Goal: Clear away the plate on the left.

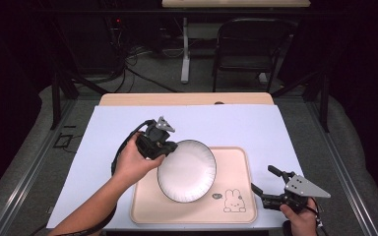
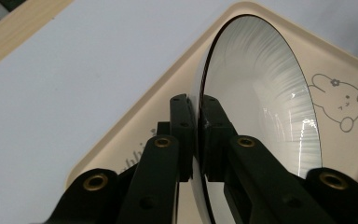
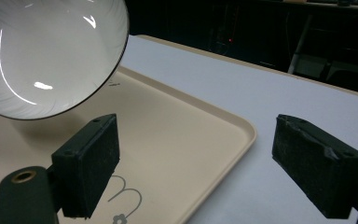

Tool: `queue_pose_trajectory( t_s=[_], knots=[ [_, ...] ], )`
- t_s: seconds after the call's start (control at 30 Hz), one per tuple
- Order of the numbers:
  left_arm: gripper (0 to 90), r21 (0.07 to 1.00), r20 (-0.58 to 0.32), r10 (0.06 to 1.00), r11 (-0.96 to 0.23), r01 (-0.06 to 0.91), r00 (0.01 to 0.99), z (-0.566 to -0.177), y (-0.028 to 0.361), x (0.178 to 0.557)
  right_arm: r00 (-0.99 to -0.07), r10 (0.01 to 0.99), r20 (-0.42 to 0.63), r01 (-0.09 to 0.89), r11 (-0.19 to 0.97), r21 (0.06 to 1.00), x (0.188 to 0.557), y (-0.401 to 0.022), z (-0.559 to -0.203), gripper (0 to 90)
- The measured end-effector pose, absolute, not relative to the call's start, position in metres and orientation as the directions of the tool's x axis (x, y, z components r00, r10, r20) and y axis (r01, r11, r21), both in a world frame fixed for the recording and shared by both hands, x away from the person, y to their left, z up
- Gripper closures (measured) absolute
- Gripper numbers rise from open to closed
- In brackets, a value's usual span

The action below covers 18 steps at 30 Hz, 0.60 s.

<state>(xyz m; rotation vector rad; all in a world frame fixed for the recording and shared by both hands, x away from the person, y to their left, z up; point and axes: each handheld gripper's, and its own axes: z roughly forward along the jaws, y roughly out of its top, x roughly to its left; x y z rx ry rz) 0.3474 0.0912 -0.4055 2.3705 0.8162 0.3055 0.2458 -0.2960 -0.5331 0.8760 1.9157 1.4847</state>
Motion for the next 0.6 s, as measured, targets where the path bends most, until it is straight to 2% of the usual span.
queue_pose_trajectory(
  t_s=[0.43,0.6],
  knots=[
    [85.5,0.594,-0.06,0.578,-0.635,0.494,0.814,-0.433,0.083,0.342,-0.631,0.775,-0.035,0.162,0.175,0.971,0.246,-0.296,-0.533,14.4],
    [85.4,0.576,-0.059,0.587,-0.641,0.507,0.808,-0.444,0.083,0.345,-0.631,0.775,-0.036,0.16,0.176,0.971,0.246,-0.296,-0.533,14.4]
  ],
)
